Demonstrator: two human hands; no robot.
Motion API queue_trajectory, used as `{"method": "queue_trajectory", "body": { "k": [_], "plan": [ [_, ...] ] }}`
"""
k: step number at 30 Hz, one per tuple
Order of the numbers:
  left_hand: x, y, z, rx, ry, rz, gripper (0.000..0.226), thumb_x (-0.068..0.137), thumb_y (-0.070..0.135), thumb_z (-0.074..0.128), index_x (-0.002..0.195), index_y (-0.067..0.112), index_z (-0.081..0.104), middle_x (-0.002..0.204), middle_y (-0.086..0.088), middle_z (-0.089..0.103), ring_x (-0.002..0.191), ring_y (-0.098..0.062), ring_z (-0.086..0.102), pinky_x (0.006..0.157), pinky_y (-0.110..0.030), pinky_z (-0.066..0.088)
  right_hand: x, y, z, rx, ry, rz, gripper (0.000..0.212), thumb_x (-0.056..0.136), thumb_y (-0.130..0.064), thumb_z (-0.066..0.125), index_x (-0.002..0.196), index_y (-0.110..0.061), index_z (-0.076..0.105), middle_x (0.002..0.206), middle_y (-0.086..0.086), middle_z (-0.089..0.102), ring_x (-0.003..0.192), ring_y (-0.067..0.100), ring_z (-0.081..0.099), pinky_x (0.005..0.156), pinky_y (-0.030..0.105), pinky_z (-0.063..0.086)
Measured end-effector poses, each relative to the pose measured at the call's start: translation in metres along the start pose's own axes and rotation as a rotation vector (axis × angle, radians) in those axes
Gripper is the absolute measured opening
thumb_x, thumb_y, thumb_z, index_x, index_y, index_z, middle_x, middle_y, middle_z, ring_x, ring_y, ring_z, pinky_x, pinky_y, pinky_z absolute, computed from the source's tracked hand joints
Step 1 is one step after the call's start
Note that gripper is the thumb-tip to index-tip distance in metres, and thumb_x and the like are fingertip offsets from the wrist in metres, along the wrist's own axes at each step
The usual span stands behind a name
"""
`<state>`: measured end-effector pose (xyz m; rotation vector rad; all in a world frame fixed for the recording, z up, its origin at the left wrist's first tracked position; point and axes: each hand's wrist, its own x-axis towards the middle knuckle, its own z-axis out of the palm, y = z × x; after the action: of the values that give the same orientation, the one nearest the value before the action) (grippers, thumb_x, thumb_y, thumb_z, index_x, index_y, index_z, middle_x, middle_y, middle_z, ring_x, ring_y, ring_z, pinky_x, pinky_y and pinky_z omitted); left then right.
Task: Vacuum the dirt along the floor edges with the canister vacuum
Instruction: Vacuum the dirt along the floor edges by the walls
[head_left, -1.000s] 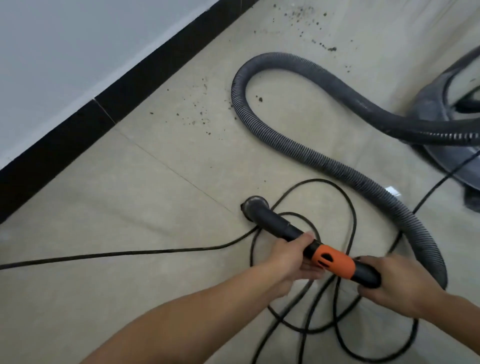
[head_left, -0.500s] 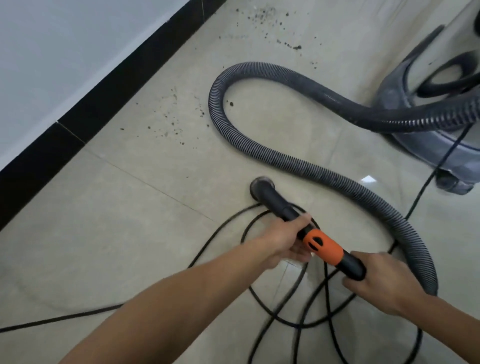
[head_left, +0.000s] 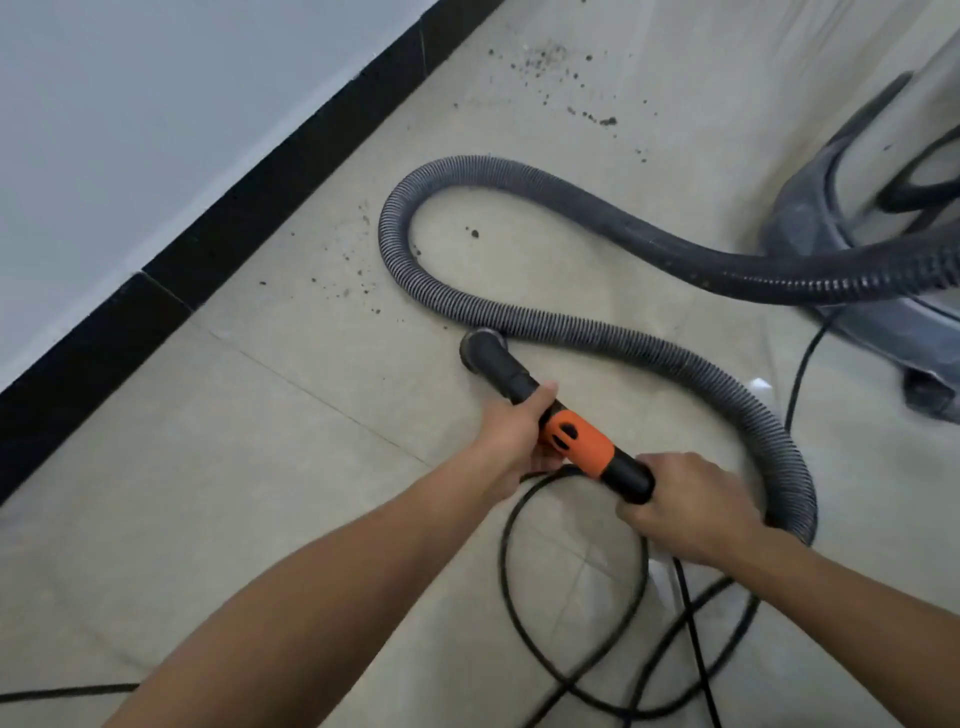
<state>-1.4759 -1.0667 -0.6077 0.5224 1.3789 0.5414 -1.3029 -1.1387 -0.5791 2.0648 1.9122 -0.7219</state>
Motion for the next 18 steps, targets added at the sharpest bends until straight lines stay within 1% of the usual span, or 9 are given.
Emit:
{"method": "queue_trajectory", "body": {
  "k": [1, 4, 6, 8, 10, 12, 14, 15, 18],
  "plan": [
    [0.013, 0.014, -0.002, 0.005, 0.040, 0.031, 0.044, 0.091, 0.042, 0.062, 0.113, 0.004, 0.054, 0.073, -0.009, 0.061, 0.050, -0.019, 0.057, 0.043, -0.026, 0.049, 0.015, -0.010, -0.006, 0.024, 0.038, 0.007, 0.019, 0.076, -0.045, 0.062, 0.084, -0.028, 0.058, 0.074, -0.007, 0.061, 0.071, 0.017, 0.059, 0.056, 0.028, 0.038],
    [0.035, 0.043, -0.006, 0.063, 0.129, 0.088, 0.040, 0.095, 0.043, 0.055, 0.099, 0.004, 0.055, 0.070, -0.010, 0.058, 0.054, -0.021, 0.055, 0.047, -0.029, 0.047, 0.049, -0.035, -0.019, 0.086, 0.123, 0.009, 0.019, 0.075, -0.042, 0.063, 0.086, -0.027, 0.060, 0.073, -0.005, 0.061, 0.068, 0.018, 0.060, 0.060, 0.028, 0.045],
    [0.038, 0.051, -0.009, 0.112, 0.151, 0.088, 0.038, 0.097, 0.042, 0.052, 0.095, 0.004, 0.056, 0.069, -0.011, 0.056, 0.055, -0.023, 0.053, 0.049, -0.030, 0.046, 0.056, -0.039, -0.018, 0.144, 0.121, 0.000, 0.019, 0.074, -0.041, 0.063, 0.087, -0.027, 0.060, 0.072, -0.005, 0.060, 0.066, 0.017, 0.059, 0.059, 0.028, 0.045],
    [0.030, 0.050, -0.016, 0.164, 0.131, 0.046, 0.036, 0.096, 0.039, 0.055, 0.099, 0.003, 0.056, 0.069, -0.010, 0.055, 0.052, -0.021, 0.051, 0.047, -0.028, 0.044, 0.050, -0.034, -0.013, 0.140, 0.065, -0.044, 0.019, 0.075, -0.041, 0.063, 0.088, -0.027, 0.059, 0.074, -0.007, 0.059, 0.068, 0.018, 0.059, 0.060, 0.029, 0.044],
    [0.015, 0.044, -0.025, 0.206, 0.070, -0.030, 0.035, 0.095, 0.038, 0.057, 0.102, 0.003, 0.057, 0.071, -0.011, 0.057, 0.052, -0.019, 0.051, 0.047, -0.025, 0.043, 0.041, -0.022, -0.007, 0.086, 0.018, -0.112, 0.019, 0.078, -0.043, 0.060, 0.090, -0.029, 0.058, 0.079, -0.006, 0.060, 0.075, 0.020, 0.060, 0.065, 0.030, 0.044],
    [-0.002, 0.036, -0.033, 0.224, 0.046, -0.095, 0.040, 0.096, 0.039, 0.055, 0.108, 0.001, 0.058, 0.075, -0.011, 0.061, 0.054, -0.019, 0.052, 0.049, -0.025, 0.044, 0.038, -0.014, -0.007, 0.045, -0.005, -0.177, 0.019, 0.080, -0.044, 0.056, 0.092, -0.030, 0.056, 0.084, -0.005, 0.059, 0.080, 0.021, 0.061, 0.066, 0.030, 0.042],
    [-0.014, 0.032, -0.037, 0.222, 0.088, -0.123, 0.047, 0.097, 0.040, 0.053, 0.117, -0.003, 0.056, 0.077, -0.012, 0.064, 0.055, -0.019, 0.055, 0.049, -0.025, 0.045, 0.036, -0.015, -0.013, 0.021, -0.041, -0.233, 0.021, 0.081, -0.044, 0.054, 0.096, -0.030, 0.057, 0.085, -0.005, 0.057, 0.083, 0.021, 0.062, 0.066, 0.029, 0.039],
    [-0.017, 0.033, -0.038, 0.221, 0.122, -0.134, 0.049, 0.098, 0.040, 0.052, 0.121, -0.004, 0.054, 0.078, -0.013, 0.065, 0.054, -0.019, 0.055, 0.049, -0.025, 0.045, 0.036, -0.019, -0.016, 0.014, -0.058, -0.256, 0.023, 0.081, -0.044, 0.054, 0.098, -0.030, 0.058, 0.087, -0.005, 0.059, 0.086, 0.021, 0.063, 0.066, 0.029, 0.038],
    [-0.013, 0.046, -0.045, 0.215, 0.206, -0.141, 0.050, 0.097, 0.040, 0.052, 0.124, -0.003, 0.050, 0.083, -0.014, 0.064, 0.053, -0.020, 0.057, 0.049, -0.026, 0.047, 0.048, -0.036, -0.024, 0.030, -0.071, -0.284, 0.025, 0.080, -0.042, 0.055, 0.101, -0.030, 0.060, 0.096, -0.003, 0.066, 0.090, 0.020, 0.064, 0.067, 0.029, 0.039]
  ]
}}
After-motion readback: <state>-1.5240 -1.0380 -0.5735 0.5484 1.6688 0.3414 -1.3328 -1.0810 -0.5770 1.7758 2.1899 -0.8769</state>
